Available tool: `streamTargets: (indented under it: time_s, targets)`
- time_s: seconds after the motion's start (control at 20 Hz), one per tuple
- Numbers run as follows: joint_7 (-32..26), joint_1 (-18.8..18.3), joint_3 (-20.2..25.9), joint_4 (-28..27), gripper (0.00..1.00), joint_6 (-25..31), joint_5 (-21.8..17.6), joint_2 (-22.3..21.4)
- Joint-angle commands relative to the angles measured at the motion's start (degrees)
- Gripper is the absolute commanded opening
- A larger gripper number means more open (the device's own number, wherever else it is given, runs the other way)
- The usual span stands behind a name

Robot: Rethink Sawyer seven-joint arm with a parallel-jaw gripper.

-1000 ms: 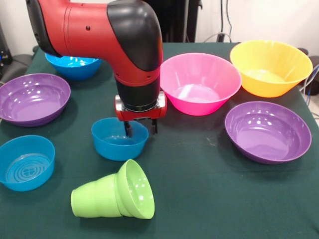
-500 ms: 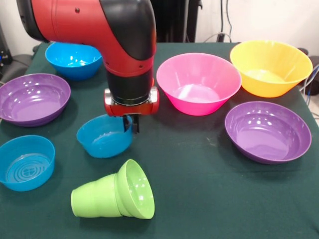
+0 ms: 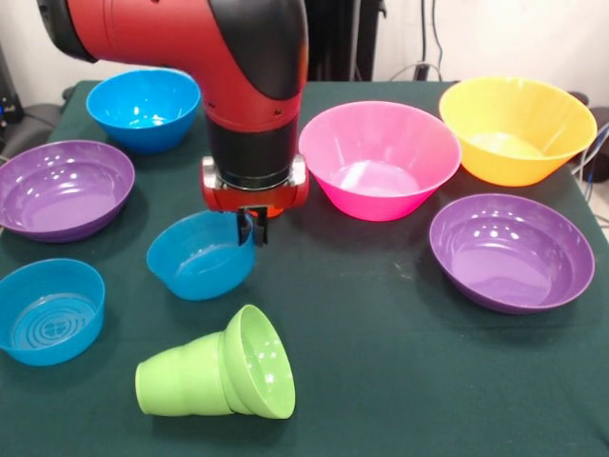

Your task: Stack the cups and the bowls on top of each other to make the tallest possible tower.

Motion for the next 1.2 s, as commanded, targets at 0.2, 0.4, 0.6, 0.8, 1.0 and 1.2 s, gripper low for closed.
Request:
streamTargets:
  time_s: [0.2, 0.4, 0.6, 0.8, 1.0, 1.2]
  targets:
    - [-1.12, 3.53, 0.67, -2.39, 0.00, 14.18, -0.99, -2.43]
    - [-1.38, 4.07, -0.27, -2.06, 0.00, 18.24, -1.32, -5.50]
    - [-1.46, 4.92, -1.43, -3.09, 0.00, 22.44, -1.88, -7.85]
    - [-1.48, 4.99, -1.93, -1.80, 0.00, 22.99, -2.10, -10.28]
    - [-1.59, 4.42, -2.01, 1.16, 0.00, 20.61, -2.20, -12.42]
    - [-1.18, 4.64, -2.17, 1.64, 0.00, 20.02, -2.28, -13.20]
